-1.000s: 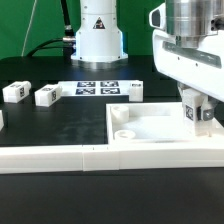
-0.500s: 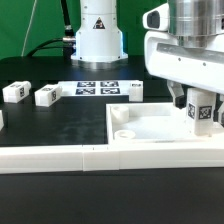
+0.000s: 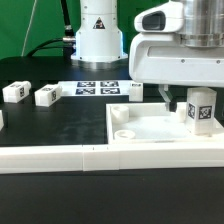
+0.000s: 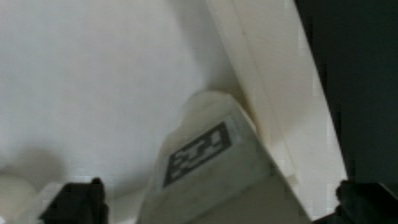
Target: Assemble one leg
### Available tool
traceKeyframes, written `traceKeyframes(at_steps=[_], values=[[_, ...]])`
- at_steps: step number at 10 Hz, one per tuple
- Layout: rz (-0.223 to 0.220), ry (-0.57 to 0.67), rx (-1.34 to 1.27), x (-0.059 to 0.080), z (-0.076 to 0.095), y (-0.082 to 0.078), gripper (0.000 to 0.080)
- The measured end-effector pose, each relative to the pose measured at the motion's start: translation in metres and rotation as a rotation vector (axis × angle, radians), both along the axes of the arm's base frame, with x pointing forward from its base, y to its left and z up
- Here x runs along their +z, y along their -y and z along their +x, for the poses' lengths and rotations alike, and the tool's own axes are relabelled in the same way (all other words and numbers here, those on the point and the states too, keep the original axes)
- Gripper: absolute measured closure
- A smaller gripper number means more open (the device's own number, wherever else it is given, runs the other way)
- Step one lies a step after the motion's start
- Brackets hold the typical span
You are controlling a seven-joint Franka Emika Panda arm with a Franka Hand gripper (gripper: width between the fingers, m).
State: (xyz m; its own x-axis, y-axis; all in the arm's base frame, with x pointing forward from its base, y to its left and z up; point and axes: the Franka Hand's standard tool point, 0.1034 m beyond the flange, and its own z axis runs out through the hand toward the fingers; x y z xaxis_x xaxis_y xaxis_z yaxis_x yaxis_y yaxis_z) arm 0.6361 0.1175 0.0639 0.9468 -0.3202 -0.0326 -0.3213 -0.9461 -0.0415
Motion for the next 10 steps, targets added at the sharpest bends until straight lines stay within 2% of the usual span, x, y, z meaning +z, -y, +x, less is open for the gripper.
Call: traceKeyframes(at_steps=[3, 5, 7, 8, 9, 10], values=[[0.002, 0.013, 0.262, -0.0006, 0.0009, 0.0058, 0.0151], [0.002, 0.015, 0.286, -0.0006, 0.0013, 0.0082, 0.0151], [0.002, 0.015, 0.286, -0.0006, 0.0014, 0.0082, 0.0410], [0.002, 0.016, 0.286, -0.0006, 0.0015, 0.0082, 0.0410], [0.002, 0.015, 0.279, -0.0007, 0.0014, 0.0081, 0.0510], [0.002, 0.014, 0.249, -0.0007, 0.0014, 0.0079, 0.0510]])
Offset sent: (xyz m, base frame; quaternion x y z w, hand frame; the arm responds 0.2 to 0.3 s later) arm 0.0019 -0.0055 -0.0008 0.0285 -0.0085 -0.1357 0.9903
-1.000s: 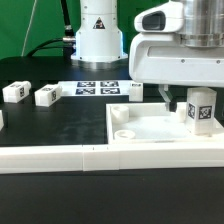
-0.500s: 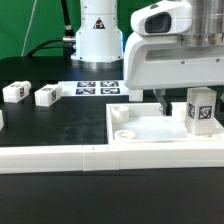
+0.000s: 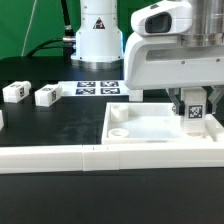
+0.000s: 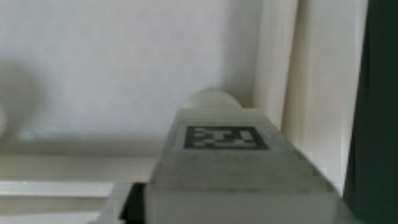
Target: Assemble one leg
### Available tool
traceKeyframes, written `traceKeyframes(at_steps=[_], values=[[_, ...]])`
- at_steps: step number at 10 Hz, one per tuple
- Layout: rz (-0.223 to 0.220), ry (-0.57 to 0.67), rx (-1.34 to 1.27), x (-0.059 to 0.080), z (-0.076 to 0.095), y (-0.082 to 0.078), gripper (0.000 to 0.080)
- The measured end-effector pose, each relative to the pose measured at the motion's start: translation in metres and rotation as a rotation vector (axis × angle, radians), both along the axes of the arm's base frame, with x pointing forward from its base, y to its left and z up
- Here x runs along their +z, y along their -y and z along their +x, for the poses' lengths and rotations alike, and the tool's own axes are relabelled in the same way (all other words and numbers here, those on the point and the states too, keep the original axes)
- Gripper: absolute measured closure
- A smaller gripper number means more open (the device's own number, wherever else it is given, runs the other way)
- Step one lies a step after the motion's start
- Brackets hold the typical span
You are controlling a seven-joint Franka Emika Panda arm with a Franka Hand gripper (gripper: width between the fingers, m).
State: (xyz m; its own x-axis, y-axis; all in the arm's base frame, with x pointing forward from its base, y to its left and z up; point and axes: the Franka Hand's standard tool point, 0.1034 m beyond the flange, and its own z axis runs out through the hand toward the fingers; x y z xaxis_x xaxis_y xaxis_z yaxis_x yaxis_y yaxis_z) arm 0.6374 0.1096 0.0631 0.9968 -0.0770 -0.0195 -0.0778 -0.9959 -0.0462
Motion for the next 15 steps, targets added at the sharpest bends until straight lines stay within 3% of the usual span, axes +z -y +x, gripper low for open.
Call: traceKeyframes(at_steps=[2, 8, 15], values=[[0.001, -0.007, -0.113, -0.0003, -0.0004, -0.0004, 0.0510], [0.044, -0.017, -0.801, -0.0030, -0.0008, -0.0045, 0.0509], [0.053, -0.076, -1.435, -0.0032, -0.0010, -0.0060, 0.0509]])
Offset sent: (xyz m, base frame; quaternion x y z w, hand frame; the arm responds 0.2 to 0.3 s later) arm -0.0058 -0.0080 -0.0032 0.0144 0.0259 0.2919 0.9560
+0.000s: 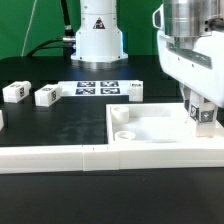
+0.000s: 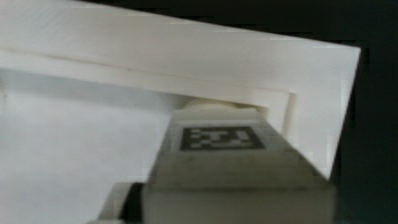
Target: Assemble one leg
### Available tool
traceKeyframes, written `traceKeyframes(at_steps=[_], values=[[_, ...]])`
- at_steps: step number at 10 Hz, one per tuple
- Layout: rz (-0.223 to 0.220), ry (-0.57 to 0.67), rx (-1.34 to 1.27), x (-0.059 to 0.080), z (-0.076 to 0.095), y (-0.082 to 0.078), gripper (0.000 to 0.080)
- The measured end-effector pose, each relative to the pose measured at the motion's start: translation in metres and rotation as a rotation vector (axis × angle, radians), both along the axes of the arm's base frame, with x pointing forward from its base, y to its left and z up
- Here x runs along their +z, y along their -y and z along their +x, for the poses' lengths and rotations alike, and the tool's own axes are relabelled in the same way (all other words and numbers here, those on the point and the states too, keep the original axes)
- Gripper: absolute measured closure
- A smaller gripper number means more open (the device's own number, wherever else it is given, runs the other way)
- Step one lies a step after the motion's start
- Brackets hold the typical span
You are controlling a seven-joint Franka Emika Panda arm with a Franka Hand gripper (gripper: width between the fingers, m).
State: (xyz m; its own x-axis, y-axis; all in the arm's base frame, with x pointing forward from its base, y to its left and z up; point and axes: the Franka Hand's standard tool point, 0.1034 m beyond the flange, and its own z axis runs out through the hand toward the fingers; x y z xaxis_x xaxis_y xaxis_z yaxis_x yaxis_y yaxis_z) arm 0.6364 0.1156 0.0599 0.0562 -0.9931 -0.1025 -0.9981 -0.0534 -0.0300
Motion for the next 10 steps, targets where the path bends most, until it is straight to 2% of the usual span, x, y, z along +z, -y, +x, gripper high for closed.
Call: traceKeyframes(at_steps=[4, 5, 6, 7, 8, 10], values=[[0.009, -0.014, -0.129, -0.0005, -0.0002, -0.0006, 0.0509], [0.008, -0.011, -0.111, -0.0006, -0.0002, -0.0015, 0.0348], [0.008, 0.005, -0.042, 0.0001, 0.0011, -0.0032, 0.0224], [0.008, 0.009, 0.002, 0.0001, 0.0009, -0.0042, 0.0224], [0.005, 0.012, 0.058, 0.0000, 0.0002, -0.0060, 0.0165], [0.000, 0.028, 0.299, 0.0003, -0.0004, -0.0066, 0.0154]])
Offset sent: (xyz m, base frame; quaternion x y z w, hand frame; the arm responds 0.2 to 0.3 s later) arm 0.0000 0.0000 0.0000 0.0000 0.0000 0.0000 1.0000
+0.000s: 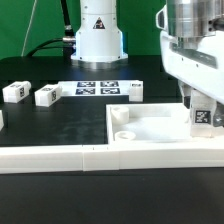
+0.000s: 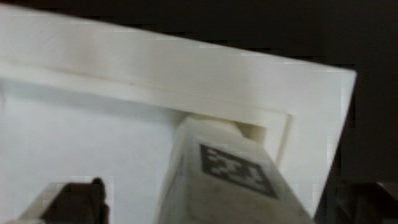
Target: Assemble one leg
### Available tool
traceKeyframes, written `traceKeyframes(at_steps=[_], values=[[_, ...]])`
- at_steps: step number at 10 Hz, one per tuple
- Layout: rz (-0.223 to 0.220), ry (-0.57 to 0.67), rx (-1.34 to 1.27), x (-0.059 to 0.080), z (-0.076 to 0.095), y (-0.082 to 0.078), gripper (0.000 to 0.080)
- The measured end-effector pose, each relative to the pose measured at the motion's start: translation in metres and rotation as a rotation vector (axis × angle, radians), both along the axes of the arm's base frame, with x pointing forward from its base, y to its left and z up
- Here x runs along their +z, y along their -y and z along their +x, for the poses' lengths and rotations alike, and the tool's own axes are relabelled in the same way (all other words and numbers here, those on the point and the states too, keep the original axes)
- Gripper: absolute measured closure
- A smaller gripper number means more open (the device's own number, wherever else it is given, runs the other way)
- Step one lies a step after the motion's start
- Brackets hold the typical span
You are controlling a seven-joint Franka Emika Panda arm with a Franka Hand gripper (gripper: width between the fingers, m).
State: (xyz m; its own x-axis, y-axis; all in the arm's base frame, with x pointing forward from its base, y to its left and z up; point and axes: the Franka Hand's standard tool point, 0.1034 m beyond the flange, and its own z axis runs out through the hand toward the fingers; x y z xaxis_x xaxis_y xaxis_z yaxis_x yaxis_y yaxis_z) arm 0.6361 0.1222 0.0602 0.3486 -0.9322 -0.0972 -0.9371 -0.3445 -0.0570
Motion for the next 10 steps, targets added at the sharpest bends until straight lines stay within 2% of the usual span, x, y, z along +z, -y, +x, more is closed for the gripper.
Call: traceKeyframes(at_steps=[2, 5, 9, 10], values=[[0.006, -0.022, 0.220, 0.0013, -0.0011, -0.0044, 0.0151], [0.021, -0.018, 0.543, 0.0033, 0.0030, 0.0017, 0.0151], [-0.002, 0.022, 0.864, 0.0046, 0.0038, -0.0069, 0.0151], [0.000, 0.028, 0.909, 0.0041, 0.0040, -0.0052, 0.0178]])
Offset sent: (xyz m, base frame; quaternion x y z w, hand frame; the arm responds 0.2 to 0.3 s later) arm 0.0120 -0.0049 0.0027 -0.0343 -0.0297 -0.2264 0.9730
